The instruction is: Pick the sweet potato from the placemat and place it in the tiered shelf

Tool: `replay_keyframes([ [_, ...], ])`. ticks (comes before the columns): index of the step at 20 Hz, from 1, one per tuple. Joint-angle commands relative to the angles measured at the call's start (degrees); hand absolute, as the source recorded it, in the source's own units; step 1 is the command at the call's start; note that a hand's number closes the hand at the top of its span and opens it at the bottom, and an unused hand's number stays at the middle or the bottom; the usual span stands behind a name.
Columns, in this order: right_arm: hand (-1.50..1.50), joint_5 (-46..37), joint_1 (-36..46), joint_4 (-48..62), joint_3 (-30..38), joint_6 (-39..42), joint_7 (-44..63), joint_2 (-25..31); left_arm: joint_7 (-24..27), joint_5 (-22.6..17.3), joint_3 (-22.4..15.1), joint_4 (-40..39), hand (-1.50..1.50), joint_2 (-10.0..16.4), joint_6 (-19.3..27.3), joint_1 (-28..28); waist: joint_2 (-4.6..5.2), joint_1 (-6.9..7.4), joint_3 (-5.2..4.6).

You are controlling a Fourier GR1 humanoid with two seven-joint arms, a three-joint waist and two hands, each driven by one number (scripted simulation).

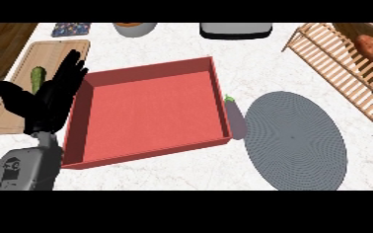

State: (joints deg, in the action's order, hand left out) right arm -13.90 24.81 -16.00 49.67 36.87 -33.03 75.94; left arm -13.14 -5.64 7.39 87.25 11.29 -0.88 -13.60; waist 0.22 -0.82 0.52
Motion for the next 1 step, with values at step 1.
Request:
replay_keyframes([
  [1, -1.5, -0.3, -5.0, -1.1, -0.9, 8.3, -12.2, -0.5, 0.5, 0.8, -0.8, 0.0, 0.0, -0.9, 0.6, 0.8, -0.1, -0.4, 0.04],
])
